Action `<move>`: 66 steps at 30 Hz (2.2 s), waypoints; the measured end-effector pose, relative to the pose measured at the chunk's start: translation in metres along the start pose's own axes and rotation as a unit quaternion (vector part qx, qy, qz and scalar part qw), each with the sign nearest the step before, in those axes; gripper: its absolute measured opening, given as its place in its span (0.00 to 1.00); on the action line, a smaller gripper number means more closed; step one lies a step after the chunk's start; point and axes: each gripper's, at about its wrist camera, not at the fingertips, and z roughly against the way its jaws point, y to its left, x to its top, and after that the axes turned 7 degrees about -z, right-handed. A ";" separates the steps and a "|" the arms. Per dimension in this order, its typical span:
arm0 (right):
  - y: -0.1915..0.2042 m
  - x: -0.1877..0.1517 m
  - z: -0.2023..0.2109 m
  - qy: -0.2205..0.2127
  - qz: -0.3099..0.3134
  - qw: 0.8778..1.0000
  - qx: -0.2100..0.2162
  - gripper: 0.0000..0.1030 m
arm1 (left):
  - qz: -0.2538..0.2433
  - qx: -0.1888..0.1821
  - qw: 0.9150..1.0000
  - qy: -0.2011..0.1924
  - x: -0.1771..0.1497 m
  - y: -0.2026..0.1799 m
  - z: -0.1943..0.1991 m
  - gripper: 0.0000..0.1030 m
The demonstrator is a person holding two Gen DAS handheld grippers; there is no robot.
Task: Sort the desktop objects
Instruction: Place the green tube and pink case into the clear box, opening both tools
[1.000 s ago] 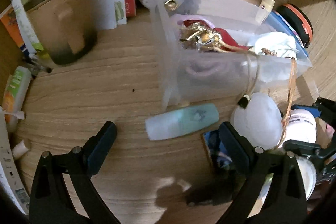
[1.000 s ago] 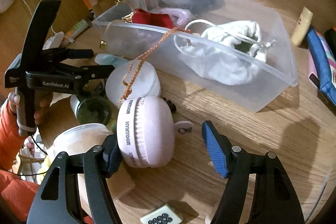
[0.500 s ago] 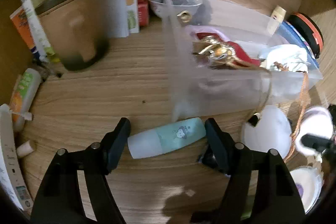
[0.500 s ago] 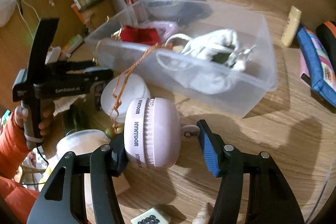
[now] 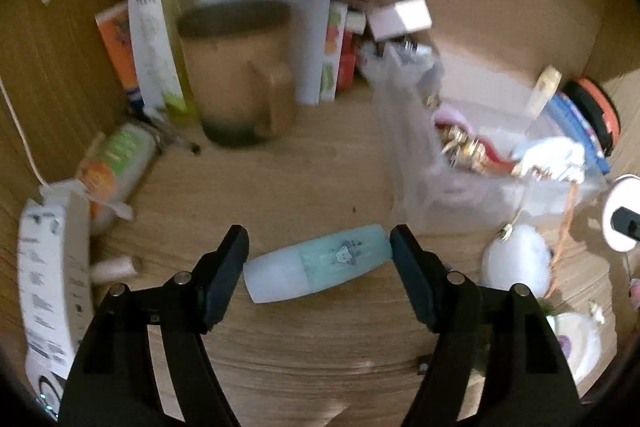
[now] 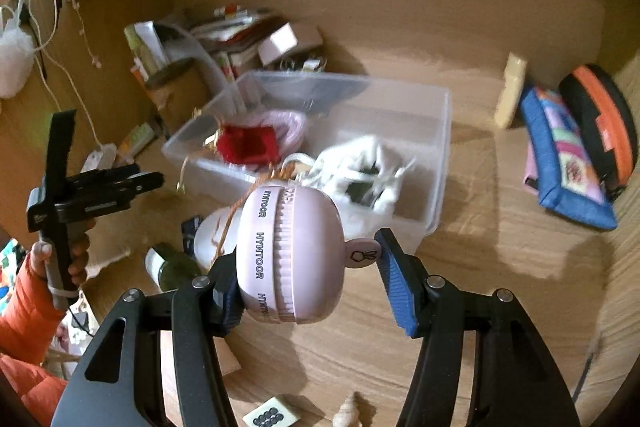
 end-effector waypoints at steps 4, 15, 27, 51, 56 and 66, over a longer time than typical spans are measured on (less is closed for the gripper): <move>-0.004 0.015 0.004 -0.019 -0.010 1.000 0.002 0.53 | -0.002 -0.003 1.000 -0.030 0.017 0.002 0.016 0.70; 0.002 0.056 -0.010 -0.038 0.006 0.999 -0.003 0.53 | -0.030 -0.032 0.996 -0.074 0.067 -0.027 0.028 0.70; 0.001 0.083 -0.066 -0.001 0.020 1.000 -0.018 0.53 | -0.070 -0.074 0.993 -0.055 0.108 -0.065 -0.013 0.70; 0.006 0.081 -0.110 0.035 0.084 0.989 -0.121 0.53 | -0.115 -0.106 0.988 -0.001 0.128 -0.097 -0.079 0.70; 0.006 0.083 -0.111 0.037 0.077 0.989 -0.122 0.54 | -0.113 -0.109 0.988 0.000 0.129 -0.090 -0.079 0.70; 0.011 0.084 -0.087 0.005 0.067 0.989 -0.129 0.69 | -0.101 -0.129 0.987 -0.001 0.129 -0.090 -0.072 0.72</move>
